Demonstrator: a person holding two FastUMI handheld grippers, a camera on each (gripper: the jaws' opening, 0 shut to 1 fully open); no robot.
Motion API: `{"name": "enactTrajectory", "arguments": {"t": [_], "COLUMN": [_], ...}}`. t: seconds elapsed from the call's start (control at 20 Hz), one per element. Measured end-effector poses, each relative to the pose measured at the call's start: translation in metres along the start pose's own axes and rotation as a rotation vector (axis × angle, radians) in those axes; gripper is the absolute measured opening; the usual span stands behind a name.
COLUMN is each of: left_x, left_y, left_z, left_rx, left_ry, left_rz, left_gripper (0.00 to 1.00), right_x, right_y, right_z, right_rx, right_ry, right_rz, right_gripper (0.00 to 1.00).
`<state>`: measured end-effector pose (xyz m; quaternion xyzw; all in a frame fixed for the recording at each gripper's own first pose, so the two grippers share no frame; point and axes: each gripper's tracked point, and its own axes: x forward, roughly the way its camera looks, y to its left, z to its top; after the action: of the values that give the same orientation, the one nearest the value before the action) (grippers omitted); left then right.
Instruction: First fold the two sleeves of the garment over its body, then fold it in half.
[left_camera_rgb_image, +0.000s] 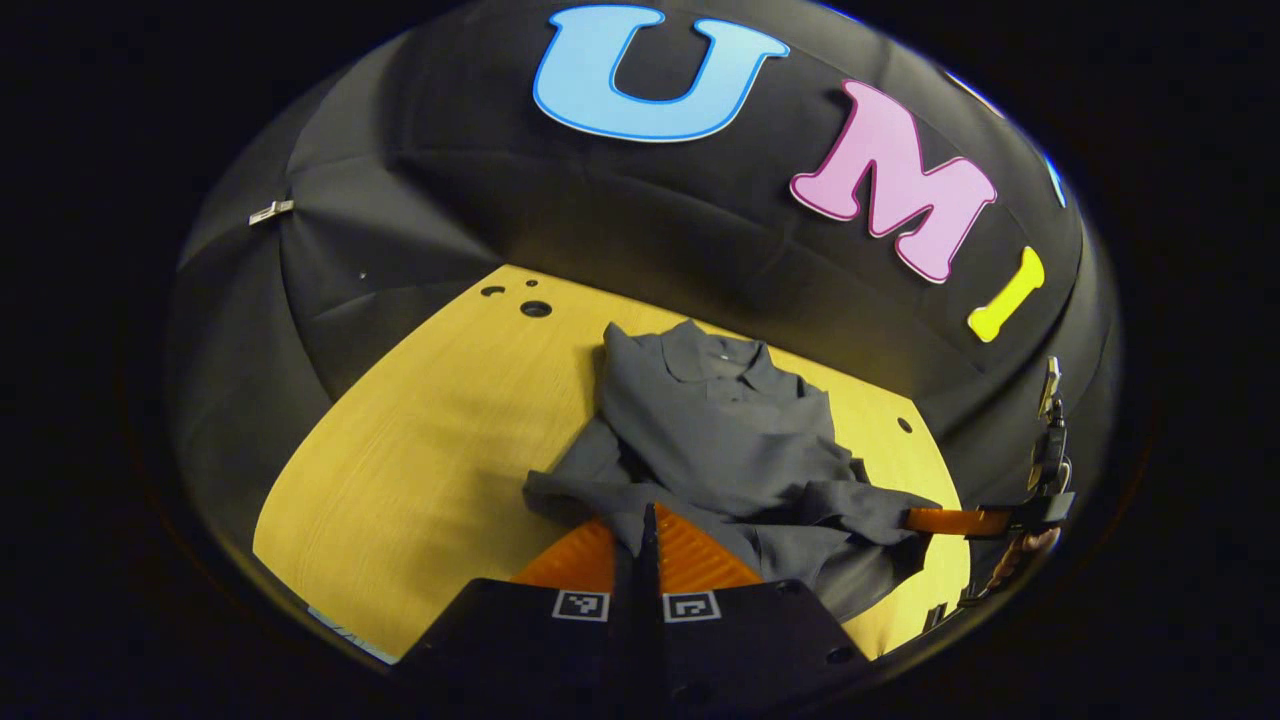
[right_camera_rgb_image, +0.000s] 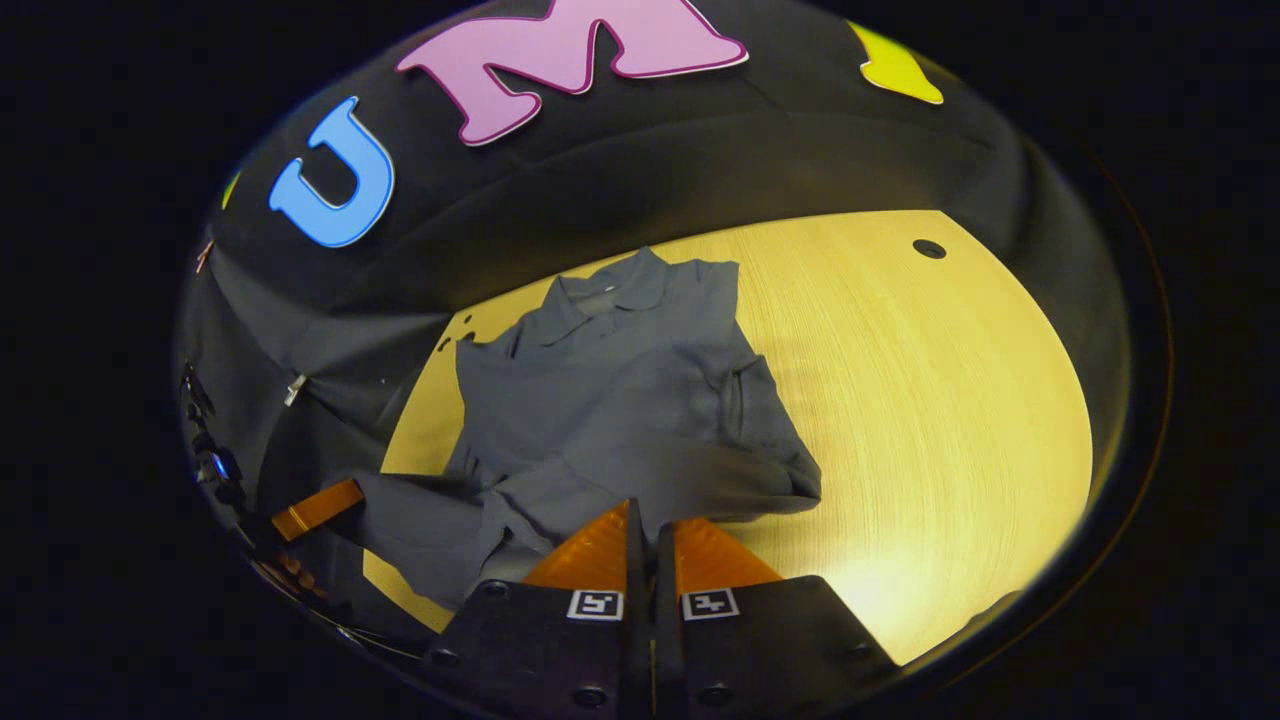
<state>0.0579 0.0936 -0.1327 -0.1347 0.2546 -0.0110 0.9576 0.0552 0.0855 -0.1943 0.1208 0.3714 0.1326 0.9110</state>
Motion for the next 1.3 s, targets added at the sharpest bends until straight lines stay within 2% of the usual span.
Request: {"name": "enactTrajectory", "arguments": {"t": [0.05, 0.35, 0.75, 0.95, 1.3], "left_x": [0.005, 0.045, 0.115, 0.157, 0.229], "left_y": [-0.002, -0.018, -0.029, -0.023, -0.012], "left_z": [0.009, 0.062, 0.11, 0.127, 0.142], "left_rx": [0.004, 0.016, -0.005, -0.03, -0.001], "left_ry": [-0.008, -0.064, -0.091, -0.096, -0.119], "left_rz": [-0.001, -0.026, -0.042, -0.042, -0.033], "left_gripper": [0.06, 0.05, 0.05, 0.05, 0.05], "right_x": [0.004, 0.031, 0.079, 0.111, 0.167], "right_y": [0.001, 0.004, 0.009, 0.005, -0.018], "right_z": [0.008, 0.054, 0.13, 0.151, 0.18], "right_rx": [0.005, 0.025, 0.051, 0.091, 0.186], "right_ry": [-0.008, -0.059, -0.14, -0.148, -0.142], "right_rz": [0.004, 0.019, 0.033, 0.02, -0.02], "right_gripper": [0.07, 0.07, 0.07, 0.07, 0.06]}}
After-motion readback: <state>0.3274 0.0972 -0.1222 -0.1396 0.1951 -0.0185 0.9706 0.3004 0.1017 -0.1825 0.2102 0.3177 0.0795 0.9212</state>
